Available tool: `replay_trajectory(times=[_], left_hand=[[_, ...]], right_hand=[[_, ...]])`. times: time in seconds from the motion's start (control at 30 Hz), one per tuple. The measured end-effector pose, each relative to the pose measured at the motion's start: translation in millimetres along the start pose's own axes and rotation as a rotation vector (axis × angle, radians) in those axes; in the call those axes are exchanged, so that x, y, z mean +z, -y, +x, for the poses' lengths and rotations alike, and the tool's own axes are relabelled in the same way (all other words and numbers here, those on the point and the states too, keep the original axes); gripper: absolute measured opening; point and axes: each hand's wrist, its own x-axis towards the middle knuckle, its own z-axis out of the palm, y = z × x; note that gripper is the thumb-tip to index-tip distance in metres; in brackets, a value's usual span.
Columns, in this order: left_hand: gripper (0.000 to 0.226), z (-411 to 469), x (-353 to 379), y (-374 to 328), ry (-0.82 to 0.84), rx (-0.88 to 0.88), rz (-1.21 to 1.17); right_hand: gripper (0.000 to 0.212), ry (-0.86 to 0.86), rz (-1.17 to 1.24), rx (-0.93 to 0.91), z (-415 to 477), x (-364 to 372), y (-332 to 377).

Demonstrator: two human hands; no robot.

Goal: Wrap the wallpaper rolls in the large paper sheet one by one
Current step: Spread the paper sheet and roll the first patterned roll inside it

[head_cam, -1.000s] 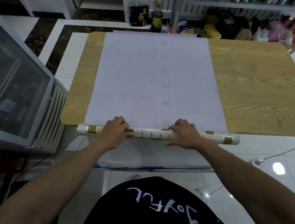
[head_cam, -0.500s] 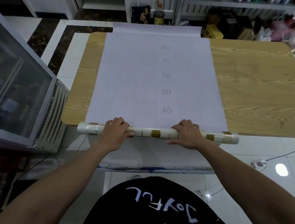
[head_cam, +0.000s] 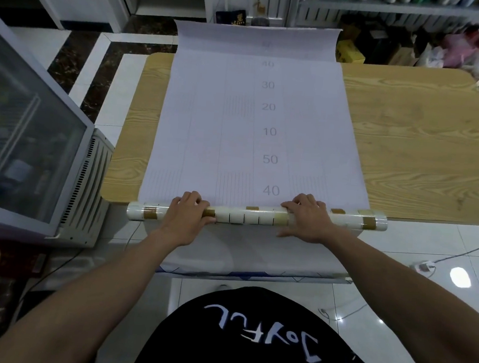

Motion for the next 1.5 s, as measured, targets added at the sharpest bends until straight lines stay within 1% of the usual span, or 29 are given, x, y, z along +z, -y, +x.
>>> replay_trajectory(times=[0.1,0.17,0.23,0.33,0.43,0.57,0.63,0.67,0.7,0.77,0.83,0.93,1.0,1.07,1.1,1.17,1.23,1.3,1.4,1.43,1.5], left_hand=[[0.054,-1,-1,0,0.003,-0.015,-0.054],[0.061,-2,-4,0,0.016,-0.056,-0.152],[0.056,-1,-4,1,0.032,-0.045,-0.130],[0.041,2,-3,4,-0.006,-0.009,-0.074],[0.037,6,-3,7,-0.033,-0.006,-0.056],[0.043,8,-5,8,-0.013,-0.002,-0.027],[0.050,7,-7,6,-0.003,-0.058,-0.087],[0.052,7,-8,5,0.003,-0.086,-0.134],[0.054,6,-9,5,0.005,-0.091,-0.153],[0.054,5,-7,6,0.027,-0.067,-0.109],[0.052,4,-4,8,0.039,-0.055,-0.080],[0.047,8,0,10,-0.006,-0.050,-0.050],[0.044,12,0,11,-0.019,-0.049,-0.039],[0.042,15,-1,12,-0.013,-0.046,-0.014],[0.042,16,-2,13,-0.003,-0.046,0.001],[0.046,16,-4,11,0.008,-0.056,0.006],[0.053,16,-6,8,-0.004,-0.088,-0.069],[0.060,17,-7,6,0.002,-0.108,-0.159],[0.056,19,-5,9,0.043,-0.087,-0.118],[0.054,20,-4,12,0.029,-0.071,-0.094],[0.051,23,-3,15,-0.041,-0.032,-0.065]], right_hand=[[0.070,-0.024,0.094,0.046,1,0,-3],[0.059,0.018,0.158,0.061,2,-2,-5],[0.053,0.046,0.172,0.061,1,-1,-7],[0.060,0.010,0.116,0.043,0,3,-8],[0.072,0.009,0.032,0.016,-1,3,-9],[0.068,-0.022,0.057,0.036,1,5,-10],[0.066,-0.022,0.142,0.067,0,4,-10],[0.061,-0.019,0.163,0.072,0,4,-11],[0.056,-0.022,0.151,0.067,0,4,-11],[0.049,-0.040,0.083,0.047,0,5,-12],[0.050,-0.090,0.021,0.027,2,7,-11],[0.054,-0.160,-0.034,0.020,7,6,-11],[0.063,-0.146,-0.022,0.037,8,3,-12],[0.077,-0.129,0.000,0.027,8,3,-13],[0.079,-0.129,0.009,0.016,8,3,-14],[0.069,-0.149,0.035,0.013,9,4,-16],[0.056,-0.152,0.040,0.022,11,3,-19],[0.052,-0.118,0.037,0.037,14,1,-20],[0.055,-0.106,0.018,0.042,16,2,-23],[0.059,-0.101,0.006,0.039,16,1,-23],[0.073,-0.066,-0.029,0.025,16,-1,-24]])
